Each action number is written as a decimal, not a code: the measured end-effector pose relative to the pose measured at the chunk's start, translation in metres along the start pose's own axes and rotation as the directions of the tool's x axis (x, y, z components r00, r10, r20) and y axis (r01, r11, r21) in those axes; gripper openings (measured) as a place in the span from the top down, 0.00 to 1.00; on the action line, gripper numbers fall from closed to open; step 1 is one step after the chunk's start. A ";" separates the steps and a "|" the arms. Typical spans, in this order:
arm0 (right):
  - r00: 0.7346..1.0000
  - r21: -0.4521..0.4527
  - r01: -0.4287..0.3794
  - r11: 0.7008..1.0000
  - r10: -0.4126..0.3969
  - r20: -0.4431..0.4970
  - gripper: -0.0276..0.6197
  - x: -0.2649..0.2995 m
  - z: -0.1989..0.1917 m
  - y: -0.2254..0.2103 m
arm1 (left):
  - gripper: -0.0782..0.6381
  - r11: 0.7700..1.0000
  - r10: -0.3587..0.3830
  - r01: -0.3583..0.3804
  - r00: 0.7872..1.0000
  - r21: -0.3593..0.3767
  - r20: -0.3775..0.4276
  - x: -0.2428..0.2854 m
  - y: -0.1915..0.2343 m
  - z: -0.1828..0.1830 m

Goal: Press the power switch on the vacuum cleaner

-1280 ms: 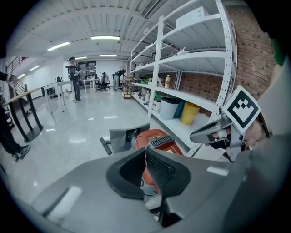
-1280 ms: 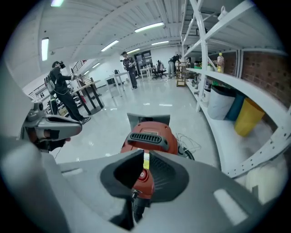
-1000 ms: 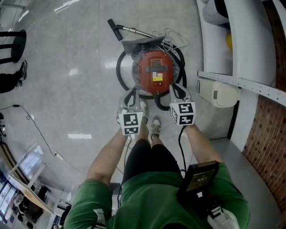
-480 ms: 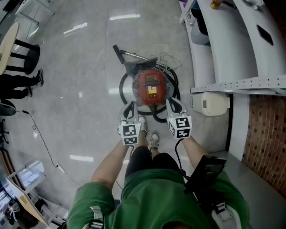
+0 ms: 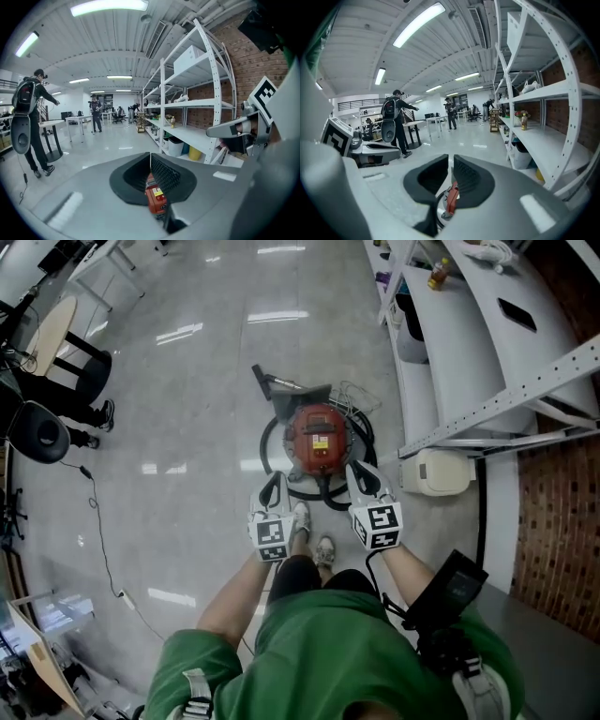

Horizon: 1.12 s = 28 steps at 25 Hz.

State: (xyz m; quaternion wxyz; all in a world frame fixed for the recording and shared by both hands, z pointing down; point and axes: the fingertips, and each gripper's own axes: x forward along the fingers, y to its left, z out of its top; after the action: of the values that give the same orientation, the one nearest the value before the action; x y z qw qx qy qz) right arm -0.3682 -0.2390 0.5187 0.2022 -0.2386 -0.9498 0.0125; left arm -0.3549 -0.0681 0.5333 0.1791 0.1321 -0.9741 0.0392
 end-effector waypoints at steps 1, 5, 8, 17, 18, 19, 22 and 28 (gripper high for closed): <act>1.000 0.000 -0.007 1.000 0.007 0.009 0.92 -0.010 0.002 0.004 | 0.87 1.000 0.006 -0.006 1.000 -0.001 0.012 -0.011 -0.004 0.004; 0.998 -0.002 -0.038 0.999 0.038 0.045 0.92 -0.043 0.012 0.018 | 0.87 1.000 0.013 -0.013 0.999 0.001 0.045 -0.046 -0.015 0.018; 0.996 -0.004 -0.052 0.999 0.052 0.072 0.92 -0.057 0.021 0.027 | 0.87 1.000 0.017 -0.017 0.997 -0.003 0.069 -0.064 -0.017 0.028; 0.989 -0.028 -0.018 0.999 0.022 0.148 0.92 -0.103 0.043 0.045 | 0.87 0.999 -0.028 0.031 0.987 -0.022 0.159 -0.112 -0.028 0.050; 0.988 -0.033 -0.015 0.999 0.020 0.156 0.92 -0.108 0.044 0.048 | 0.87 0.999 -0.033 0.037 0.985 -0.023 0.171 -0.117 -0.029 0.053; 0.986 -0.040 -0.012 0.999 0.018 0.164 0.92 -0.114 0.045 0.052 | 0.87 0.999 -0.040 0.045 0.983 -0.025 0.179 -0.124 -0.030 0.055; 0.982 -0.054 -0.006 0.999 0.016 0.188 0.92 -0.129 0.044 0.066 | 0.87 0.998 -0.057 0.063 0.978 -0.020 0.198 -0.144 -0.030 0.057; 0.977 -0.057 0.007 0.998 0.006 0.211 0.92 -0.167 0.042 0.109 | 0.87 0.997 -0.072 0.075 0.974 -0.009 0.214 -0.198 -0.022 0.045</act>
State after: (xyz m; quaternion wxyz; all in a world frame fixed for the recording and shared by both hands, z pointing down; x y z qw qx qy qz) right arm -0.2017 -0.2155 0.4038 0.0933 -0.2413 -0.9659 0.0102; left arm -0.1853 -0.0468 0.4209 0.0759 0.1699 -0.9825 0.0099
